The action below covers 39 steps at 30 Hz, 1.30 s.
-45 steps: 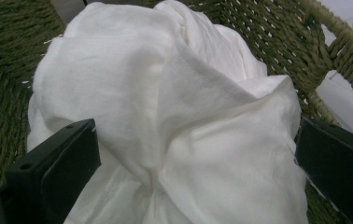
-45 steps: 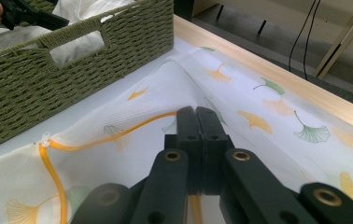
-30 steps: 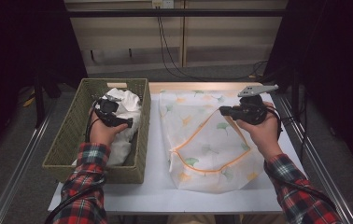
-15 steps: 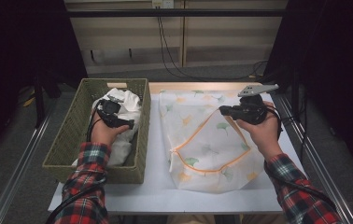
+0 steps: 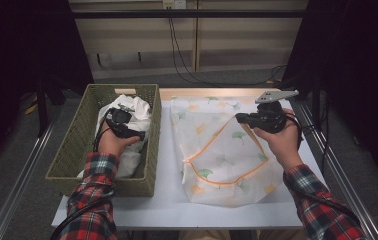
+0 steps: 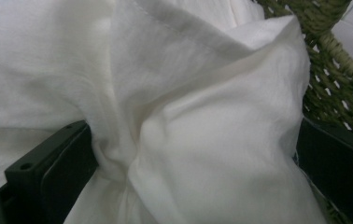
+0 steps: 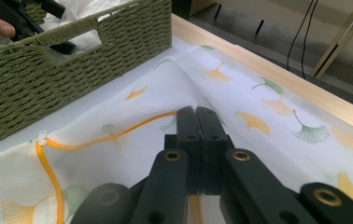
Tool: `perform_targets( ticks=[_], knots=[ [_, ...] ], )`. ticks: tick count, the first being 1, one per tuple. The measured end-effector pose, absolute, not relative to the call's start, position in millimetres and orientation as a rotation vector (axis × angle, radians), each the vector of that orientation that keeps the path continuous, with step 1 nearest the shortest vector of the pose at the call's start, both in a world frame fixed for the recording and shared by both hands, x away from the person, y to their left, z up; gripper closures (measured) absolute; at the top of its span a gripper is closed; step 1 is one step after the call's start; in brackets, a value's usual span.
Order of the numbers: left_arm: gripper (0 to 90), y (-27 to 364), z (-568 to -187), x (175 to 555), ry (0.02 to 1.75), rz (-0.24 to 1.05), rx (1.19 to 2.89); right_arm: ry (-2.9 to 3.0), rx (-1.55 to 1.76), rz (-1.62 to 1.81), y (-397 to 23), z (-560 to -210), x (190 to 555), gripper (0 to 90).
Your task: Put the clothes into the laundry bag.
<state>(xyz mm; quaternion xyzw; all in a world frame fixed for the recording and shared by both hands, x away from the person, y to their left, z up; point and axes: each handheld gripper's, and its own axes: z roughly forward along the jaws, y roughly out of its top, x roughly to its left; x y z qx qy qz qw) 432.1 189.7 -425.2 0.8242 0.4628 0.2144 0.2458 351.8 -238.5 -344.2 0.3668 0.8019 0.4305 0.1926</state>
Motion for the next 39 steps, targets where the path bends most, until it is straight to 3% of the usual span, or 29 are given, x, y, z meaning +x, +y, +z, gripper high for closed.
perform_targets(
  ticks=[7,10,18,25,32,34,36,39],
  knots=[
    [0.3,193,-429,433,1.276,0.588,2.269,2.257,1.031,1.206,-238,-345,352,89.4],
    [6.0,193,-429,431,1.265,0.583,2.289,2.255,1.026,1.205,-238,-345,351,89.4],
    [39.9,194,-428,427,1.248,0.532,2.307,2.252,1.032,1.2,-239,-345,349,89.4],
    [52.0,200,-417,429,1.277,0.549,2.283,2.248,1.029,1.196,-241,-342,349,89.3],
    [51.3,212,-414,434,1.341,0.626,2.204,2.253,1.032,1.2,-241,-345,351,89.4],
    [43.6,213,-416,436,1.36,0.62,2.189,2.255,1.031,1.205,-240,-346,352,89.4],
    [25.8,212,-418,438,1.366,0.654,2.191,2.258,1.035,1.201,-239,-347,352,89.4],
    [14.1,213,-419,437,1.391,0.662,2.177,2.258,1.031,1.205,-239,-347,352,89.3]
  ],
)
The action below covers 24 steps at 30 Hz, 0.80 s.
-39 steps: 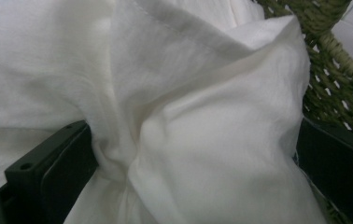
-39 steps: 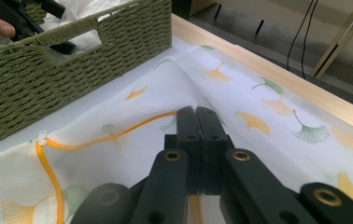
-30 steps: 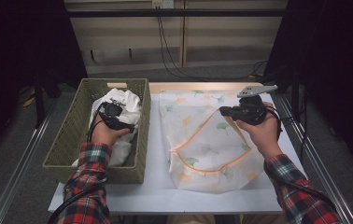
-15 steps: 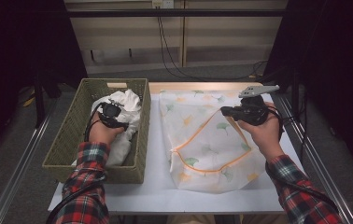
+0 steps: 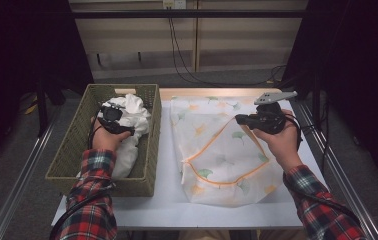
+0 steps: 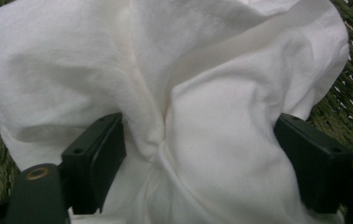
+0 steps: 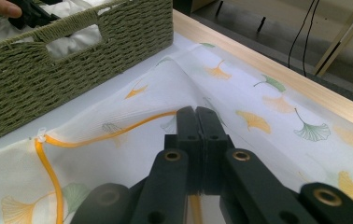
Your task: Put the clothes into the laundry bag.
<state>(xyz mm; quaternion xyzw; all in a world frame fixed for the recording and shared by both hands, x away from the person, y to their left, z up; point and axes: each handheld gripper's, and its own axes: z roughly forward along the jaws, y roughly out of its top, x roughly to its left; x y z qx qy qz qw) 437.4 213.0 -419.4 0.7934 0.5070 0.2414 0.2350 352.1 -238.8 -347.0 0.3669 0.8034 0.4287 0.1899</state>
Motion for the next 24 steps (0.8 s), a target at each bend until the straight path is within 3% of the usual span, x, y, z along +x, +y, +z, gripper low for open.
perform_targets(
  ticks=[3,10,24],
  knots=[
    [6.1,216,-420,435,1.416,0.662,2.168,2.256,1.031,1.205,-239,-346,352,89.3],
    [0.9,221,-428,437,1.423,0.612,2.169,2.241,1.042,1.215,-242,-345,352,89.3],
    [0.0,219,-446,444,1.504,0.458,2.152,2.245,1.047,1.215,-240,-347,355,89.3]
  ],
)
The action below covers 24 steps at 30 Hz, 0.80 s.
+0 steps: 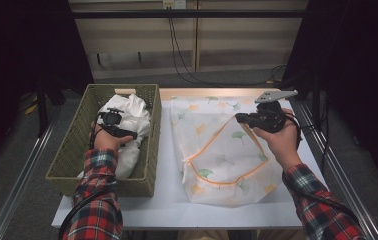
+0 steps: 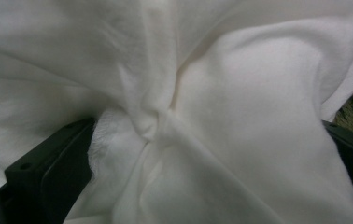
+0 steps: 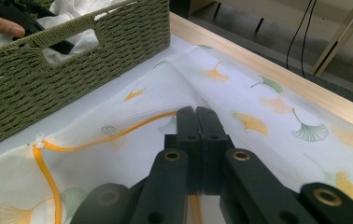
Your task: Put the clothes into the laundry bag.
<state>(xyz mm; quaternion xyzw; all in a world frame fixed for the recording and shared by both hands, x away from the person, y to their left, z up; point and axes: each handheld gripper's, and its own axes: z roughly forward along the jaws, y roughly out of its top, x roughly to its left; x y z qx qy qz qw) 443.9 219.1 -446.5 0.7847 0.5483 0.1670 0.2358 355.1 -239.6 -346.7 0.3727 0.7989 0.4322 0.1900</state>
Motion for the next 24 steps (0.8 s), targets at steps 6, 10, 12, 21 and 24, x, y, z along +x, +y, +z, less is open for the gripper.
perform_targets(
  ticks=[6,10,12,21,24],
  knots=[
    [0.0,219,-454,445,1.487,0.427,2.164,2.245,1.051,1.215,-240,-349,355,89.3],
    [0.9,217,-457,445,1.489,0.409,2.185,2.242,1.059,1.218,-241,-350,354,89.3],
    [3.9,217,-459,445,1.491,0.393,2.19,2.245,1.057,1.215,-242,-350,354,89.3],
    [34.5,215,-458,439,1.49,0.324,2.15,2.232,1.075,1.225,-247,-354,353,89.3],
    [45.3,215,-456,438,1.484,0.3,2.149,2.231,1.076,1.227,-246,-354,353,89.3]
  ],
)
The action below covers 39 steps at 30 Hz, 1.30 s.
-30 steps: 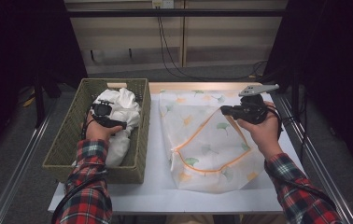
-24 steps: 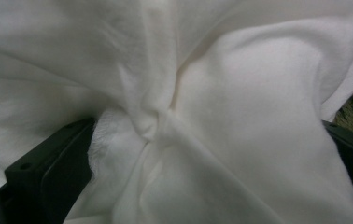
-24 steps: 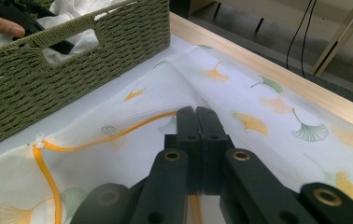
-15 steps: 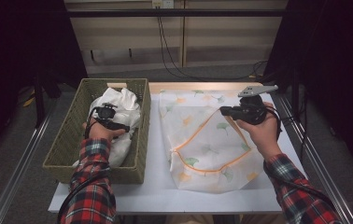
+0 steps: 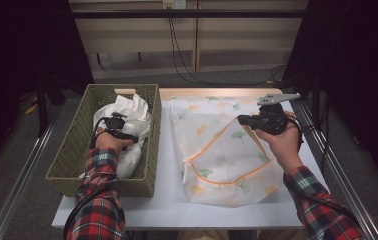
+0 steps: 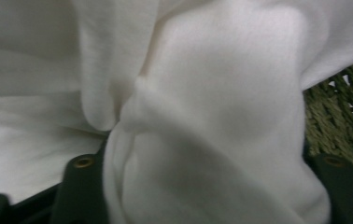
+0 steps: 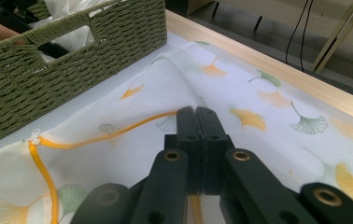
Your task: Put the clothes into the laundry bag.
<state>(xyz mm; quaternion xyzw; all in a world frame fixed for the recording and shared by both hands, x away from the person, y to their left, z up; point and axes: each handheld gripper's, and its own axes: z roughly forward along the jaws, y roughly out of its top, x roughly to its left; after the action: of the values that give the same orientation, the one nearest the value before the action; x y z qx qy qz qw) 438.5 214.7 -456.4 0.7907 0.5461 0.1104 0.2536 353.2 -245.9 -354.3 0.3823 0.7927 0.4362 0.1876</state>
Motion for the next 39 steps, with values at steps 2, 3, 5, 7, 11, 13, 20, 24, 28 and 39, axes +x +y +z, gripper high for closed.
perform_targets(
  ticks=[2,3,5,7,11,13,20,24,28,39],
  knots=[
    [49.2,213,-455,439,1.5,0.302,2.139,2.23,1.073,1.225,-245,-354,353,89.3],
    [51.0,214,-453,439,1.507,0.288,2.142,2.227,1.079,1.228,-245,-354,353,89.3],
    [53.3,214,-452,440,1.525,0.277,2.122,2.235,1.07,1.227,-244,-354,353,89.3],
    [55.0,215,-447,440,1.55,0.266,2.115,2.237,1.072,1.218,-244,-354,354,89.3],
    [56.1,216,-439,440,1.563,0.247,2.078,2.238,1.072,1.223,-243,-355,355,89.3],
    [56.3,219,-436,439,1.563,0.25,2.048,2.238,1.07,1.218,-243,-354,355,89.3],
    [56.6,226,-412,436,1.533,0.258,1.977,2.233,1.076,1.222,-244,-353,356,89.3],
    [56.7,230,-395,434,1.489,0.279,1.974,2.232,1.074,1.225,-243,-353,356,89.3],
    [57.0,233,-377,433,1.457,0.288,1.947,2.231,1.075,1.223,-242,-353,356,89.3],
    [57.3,228,-333,428,1.373,0.212,1.839,2.229,1.082,1.219,-242,-352,360,89.3]
  ],
)
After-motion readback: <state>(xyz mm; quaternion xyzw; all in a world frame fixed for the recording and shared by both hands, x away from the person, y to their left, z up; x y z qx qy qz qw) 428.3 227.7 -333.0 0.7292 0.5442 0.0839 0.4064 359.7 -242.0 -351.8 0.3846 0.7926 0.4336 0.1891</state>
